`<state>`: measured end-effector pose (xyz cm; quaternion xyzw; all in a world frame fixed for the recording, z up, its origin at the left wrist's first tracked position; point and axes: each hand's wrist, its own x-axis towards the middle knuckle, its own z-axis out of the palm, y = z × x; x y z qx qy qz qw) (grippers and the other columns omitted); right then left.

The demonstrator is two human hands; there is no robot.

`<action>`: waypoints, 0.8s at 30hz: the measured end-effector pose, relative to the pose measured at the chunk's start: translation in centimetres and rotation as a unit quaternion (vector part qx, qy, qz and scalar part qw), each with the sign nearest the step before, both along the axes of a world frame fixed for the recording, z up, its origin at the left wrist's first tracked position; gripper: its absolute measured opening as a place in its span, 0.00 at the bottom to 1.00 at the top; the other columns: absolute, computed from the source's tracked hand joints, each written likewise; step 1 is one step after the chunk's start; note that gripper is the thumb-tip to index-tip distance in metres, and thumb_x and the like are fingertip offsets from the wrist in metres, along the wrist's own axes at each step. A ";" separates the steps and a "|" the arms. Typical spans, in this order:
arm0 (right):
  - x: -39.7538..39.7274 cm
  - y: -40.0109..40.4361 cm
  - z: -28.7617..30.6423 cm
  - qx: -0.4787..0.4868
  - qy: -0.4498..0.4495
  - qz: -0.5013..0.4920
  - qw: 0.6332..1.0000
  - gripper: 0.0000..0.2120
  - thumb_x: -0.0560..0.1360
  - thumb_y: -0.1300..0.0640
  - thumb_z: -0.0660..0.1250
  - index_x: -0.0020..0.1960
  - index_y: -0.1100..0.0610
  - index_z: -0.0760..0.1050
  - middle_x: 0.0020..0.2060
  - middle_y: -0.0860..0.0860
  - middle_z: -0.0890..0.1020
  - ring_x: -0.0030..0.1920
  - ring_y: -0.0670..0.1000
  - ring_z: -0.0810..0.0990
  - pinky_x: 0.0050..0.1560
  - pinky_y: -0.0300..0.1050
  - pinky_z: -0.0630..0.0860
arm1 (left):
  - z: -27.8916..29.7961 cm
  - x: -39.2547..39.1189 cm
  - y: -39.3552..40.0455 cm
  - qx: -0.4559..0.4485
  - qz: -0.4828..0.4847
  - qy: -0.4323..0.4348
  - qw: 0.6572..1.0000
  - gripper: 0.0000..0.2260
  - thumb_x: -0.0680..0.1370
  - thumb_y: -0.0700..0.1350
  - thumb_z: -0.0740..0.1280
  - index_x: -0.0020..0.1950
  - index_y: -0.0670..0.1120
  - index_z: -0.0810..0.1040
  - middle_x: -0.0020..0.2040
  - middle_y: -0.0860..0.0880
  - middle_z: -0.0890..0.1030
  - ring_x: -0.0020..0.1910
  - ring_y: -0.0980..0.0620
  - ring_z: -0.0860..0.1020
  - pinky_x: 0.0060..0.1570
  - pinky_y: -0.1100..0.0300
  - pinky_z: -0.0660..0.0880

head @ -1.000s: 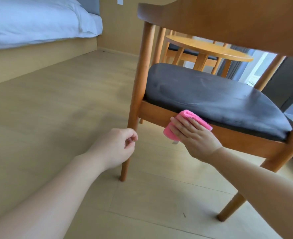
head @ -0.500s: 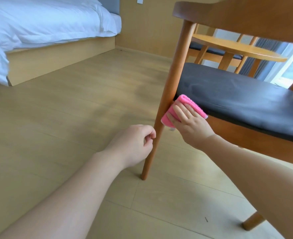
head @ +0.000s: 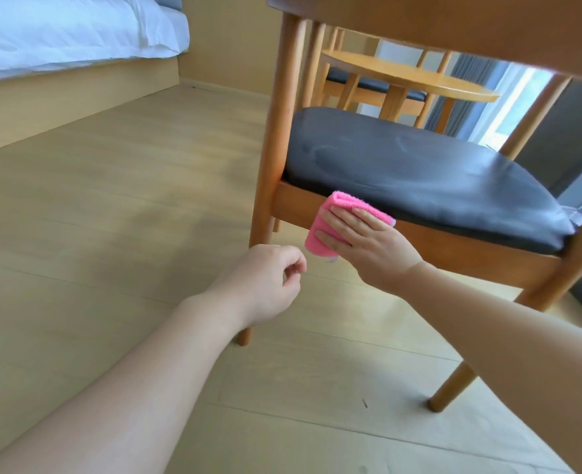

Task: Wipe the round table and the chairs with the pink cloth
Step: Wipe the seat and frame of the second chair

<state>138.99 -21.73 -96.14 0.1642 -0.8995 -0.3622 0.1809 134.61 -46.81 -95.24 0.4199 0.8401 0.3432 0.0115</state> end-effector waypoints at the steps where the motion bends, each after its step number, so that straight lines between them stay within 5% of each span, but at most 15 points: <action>1: 0.9 0.8 -0.1 -0.003 -0.003 -0.001 1.000 0.31 0.74 0.60 0.61 0.76 0.55 0.59 0.76 0.56 0.60 0.77 0.57 0.53 0.76 0.56 0.48 | 0.1 0.5 0.7 -0.004 -0.007 0.000 1.000 0.05 0.78 0.46 0.63 0.48 0.55 0.77 0.35 0.61 0.73 0.35 0.61 0.73 0.33 0.65 0.69; 8: 10.0 8.7 0.1 0.007 -0.012 -0.029 0.999 0.36 0.71 0.64 0.63 0.76 0.54 0.55 0.76 0.55 0.61 0.76 0.56 0.54 0.77 0.54 0.45 | 0.5 5.4 7.3 -0.007 -0.077 0.002 0.997 0.07 0.78 0.45 0.63 0.53 0.51 0.79 0.44 0.56 0.78 0.43 0.57 0.76 0.44 0.58 0.78; 18: 22.2 17.8 1.4 0.001 -0.016 -0.132 0.991 0.34 0.71 0.64 0.64 0.75 0.53 0.61 0.74 0.55 0.65 0.75 0.59 0.59 0.75 0.60 0.51 | -0.5 10.1 14.3 -0.011 -0.090 -0.017 0.996 0.06 0.77 0.45 0.63 0.49 0.54 0.78 0.38 0.61 0.75 0.36 0.61 0.74 0.36 0.64 0.70; 24: 23.7 19.4 1.2 -0.020 -0.016 -0.137 0.990 0.40 0.68 0.63 0.72 0.75 0.53 0.58 0.73 0.56 0.66 0.75 0.58 0.57 0.77 0.59 0.46 | -0.4 10.4 14.5 -0.010 -0.079 -0.022 0.997 0.06 0.77 0.44 0.64 0.50 0.53 0.79 0.41 0.59 0.78 0.39 0.58 0.76 0.41 0.59 0.76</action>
